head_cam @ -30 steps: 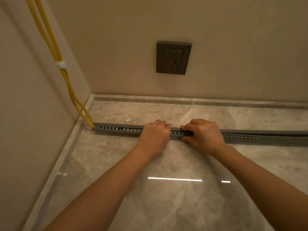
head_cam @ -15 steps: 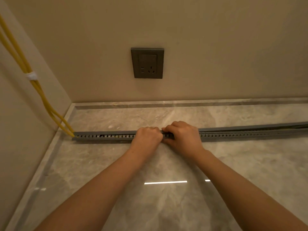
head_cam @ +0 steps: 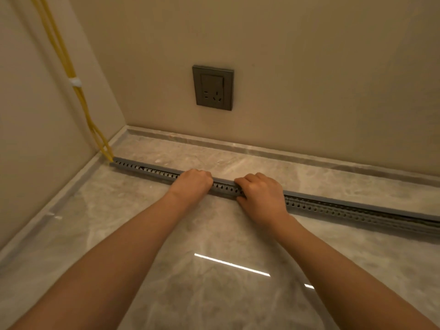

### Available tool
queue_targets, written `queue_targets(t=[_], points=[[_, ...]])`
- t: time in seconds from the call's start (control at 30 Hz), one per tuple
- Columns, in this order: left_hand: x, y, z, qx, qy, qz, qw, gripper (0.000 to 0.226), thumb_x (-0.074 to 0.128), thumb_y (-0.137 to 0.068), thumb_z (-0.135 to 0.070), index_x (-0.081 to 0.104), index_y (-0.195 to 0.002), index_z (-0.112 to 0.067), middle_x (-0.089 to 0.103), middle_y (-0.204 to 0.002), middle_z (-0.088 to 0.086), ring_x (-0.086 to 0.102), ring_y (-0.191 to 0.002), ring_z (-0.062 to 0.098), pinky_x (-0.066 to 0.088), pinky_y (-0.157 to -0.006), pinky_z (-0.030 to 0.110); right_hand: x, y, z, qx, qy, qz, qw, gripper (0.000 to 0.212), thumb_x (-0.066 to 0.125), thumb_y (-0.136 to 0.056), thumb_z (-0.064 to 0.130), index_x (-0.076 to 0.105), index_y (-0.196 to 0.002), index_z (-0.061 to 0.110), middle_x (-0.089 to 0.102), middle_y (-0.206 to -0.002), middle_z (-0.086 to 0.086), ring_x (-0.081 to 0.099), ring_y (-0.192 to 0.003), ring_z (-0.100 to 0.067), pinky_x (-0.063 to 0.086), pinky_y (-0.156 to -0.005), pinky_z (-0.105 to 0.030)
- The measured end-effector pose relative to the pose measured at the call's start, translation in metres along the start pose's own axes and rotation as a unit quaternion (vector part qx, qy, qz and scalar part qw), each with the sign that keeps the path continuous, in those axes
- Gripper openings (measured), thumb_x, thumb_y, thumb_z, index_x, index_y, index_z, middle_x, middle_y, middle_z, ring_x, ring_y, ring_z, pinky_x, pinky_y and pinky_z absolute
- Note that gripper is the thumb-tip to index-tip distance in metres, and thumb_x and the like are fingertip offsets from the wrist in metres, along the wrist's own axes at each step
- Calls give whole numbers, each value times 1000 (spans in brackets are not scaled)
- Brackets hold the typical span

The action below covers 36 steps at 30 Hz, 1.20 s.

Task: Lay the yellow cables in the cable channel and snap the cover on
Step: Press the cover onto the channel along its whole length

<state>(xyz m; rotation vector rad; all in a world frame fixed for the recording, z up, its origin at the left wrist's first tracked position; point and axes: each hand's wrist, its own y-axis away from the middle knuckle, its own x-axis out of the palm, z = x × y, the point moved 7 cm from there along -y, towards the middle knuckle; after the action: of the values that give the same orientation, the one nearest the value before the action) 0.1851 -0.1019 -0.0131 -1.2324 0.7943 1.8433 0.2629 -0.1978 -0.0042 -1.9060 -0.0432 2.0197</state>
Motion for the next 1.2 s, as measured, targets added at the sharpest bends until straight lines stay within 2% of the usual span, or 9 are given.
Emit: queue_targets(t=[0.13, 0.5, 0.67, 0.77, 0.87, 1.03, 1.2], points=[[-3, 2, -1, -9, 8, 14, 1000, 23, 42, -96, -11, 53, -116, -6, 60, -118, 12, 57, -108, 29, 45, -86, 37, -3, 1, 2, 12, 25, 15, 999, 22, 51, -90, 28, 57, -109, 19, 61, -106, 0, 55, -97, -20, 33, -65, -30], [-2, 4, 2, -1, 38, -18, 999, 21, 47, -95, -17, 53, -113, -8, 62, -114, 10, 58, -105, 27, 46, -84, 36, -2, -11, 0, -21, 45, 62, 997, 26, 55, -87, 35, 61, -106, 19, 64, -99, -1, 58, -90, -22, 33, -64, -30], [-17, 1, -9, 3, 44, -52, 998, 23, 49, -91, -27, 61, -101, -10, 65, -104, 9, 60, -96, 26, 44, -75, 36, 0, -12, -1, -17, 41, 55, 998, 27, 56, -85, 35, 62, -105, 18, 65, -98, -2, 59, -89, -23, 36, -64, -30], [-26, -5, -38, 45, 33, -74, 996, 17, 46, -93, -18, 60, -100, -11, 65, -103, 7, 61, -94, 25, 42, -68, 34, -1, -13, -4, -3, 24, 48, 999, 24, 56, -85, 35, 63, -98, 16, 66, -95, -3, 60, -88, -24, 33, -63, -30], [-26, -8, -55, 52, 29, -75, 995, 19, 41, -94, -6, 58, -104, -9, 64, -106, 8, 61, -96, 26, 46, -74, 35, -1, -12, -7, 12, 13, 36, 999, 17, 54, -84, 31, 61, -89, 17, 66, -90, -2, 60, -83, -23, 30, -59, -28], [-23, -6, -58, 58, 9, -84, 995, 23, 36, -95, -2, 55, -109, -6, 62, -108, 11, 61, -98, 27, 46, -77, 35, 0, -6, -15, 44, -22, 2, 999, 21, 55, -81, 38, 63, -94, 23, 65, -89, 4, 60, -82, -19, 40, -62, -30], [-24, -5, -60, 61, -4, -79, 995, 23, 36, -95, -3, 54, -109, -5, 61, -109, 11, 61, -97, 26, 46, -77, 34, 2, -2, -21, 44, -50, -7, 998, 23, 59, -80, 39, 62, -99, 26, 64, -93, 7, 58, -88, -15, 39, -62, -28]])
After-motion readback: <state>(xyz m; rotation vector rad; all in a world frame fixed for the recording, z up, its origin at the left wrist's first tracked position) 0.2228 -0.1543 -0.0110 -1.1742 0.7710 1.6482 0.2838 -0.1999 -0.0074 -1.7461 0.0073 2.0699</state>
